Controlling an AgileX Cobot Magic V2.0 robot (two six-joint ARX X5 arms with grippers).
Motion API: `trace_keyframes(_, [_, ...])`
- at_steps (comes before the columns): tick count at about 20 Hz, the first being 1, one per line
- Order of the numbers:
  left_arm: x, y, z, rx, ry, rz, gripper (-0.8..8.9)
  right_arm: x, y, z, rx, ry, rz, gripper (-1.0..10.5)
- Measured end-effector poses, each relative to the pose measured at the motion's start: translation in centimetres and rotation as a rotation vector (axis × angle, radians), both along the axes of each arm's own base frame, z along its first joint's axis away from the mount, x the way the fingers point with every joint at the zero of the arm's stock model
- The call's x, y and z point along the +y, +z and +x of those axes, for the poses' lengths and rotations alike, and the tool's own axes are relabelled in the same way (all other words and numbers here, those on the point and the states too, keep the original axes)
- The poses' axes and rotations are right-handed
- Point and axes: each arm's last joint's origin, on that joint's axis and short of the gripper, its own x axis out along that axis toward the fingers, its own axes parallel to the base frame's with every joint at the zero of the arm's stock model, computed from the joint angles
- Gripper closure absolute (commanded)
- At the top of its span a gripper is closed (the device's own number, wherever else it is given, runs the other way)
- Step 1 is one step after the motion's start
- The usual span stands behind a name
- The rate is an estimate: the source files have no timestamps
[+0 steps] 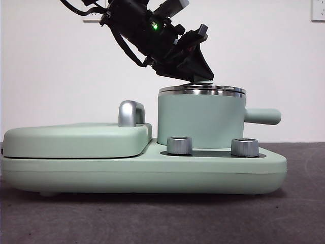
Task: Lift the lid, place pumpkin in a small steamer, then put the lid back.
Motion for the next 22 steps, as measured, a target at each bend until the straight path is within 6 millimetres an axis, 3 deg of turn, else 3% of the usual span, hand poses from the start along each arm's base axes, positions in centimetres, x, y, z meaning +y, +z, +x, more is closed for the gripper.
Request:
trace_keyframes(3, [0.2,0.0,0.1,0.008,0.0,0.002,7.88,0.0,0.0,0.0,0.0,0.0,0.0,6.2])
trace_keyframes(8, [0.2,-0.1,0.1,0.012,0.001,0.004,5.5,0.0,0.0,0.0,0.0,0.0,0.0,6.2])
trace_keyframes(13, [0.7,0.1,0.0,0.036,0.009,0.023,5.5,0.0,0.0,0.0,0.0,0.0,0.0,6.2])
trace_keyframes(17, [3.0,2.6,-0.7,0.066,0.059,0.0,5.51,0.0,0.0,0.0,-0.004,0.0,0.003,6.2])
trace_keyframes(20, [5.2,5.4,-1.4,0.136,0.045,-0.125,5.51,0.1,0.2,0.1,-0.023,0.001,0.015,6.2])
trace_keyframes(22, [6.7,6.3,-1.5,0.221,0.06,-0.189,5.61,0.2,0.3,0.2,-0.037,0.008,0.018,6.2])
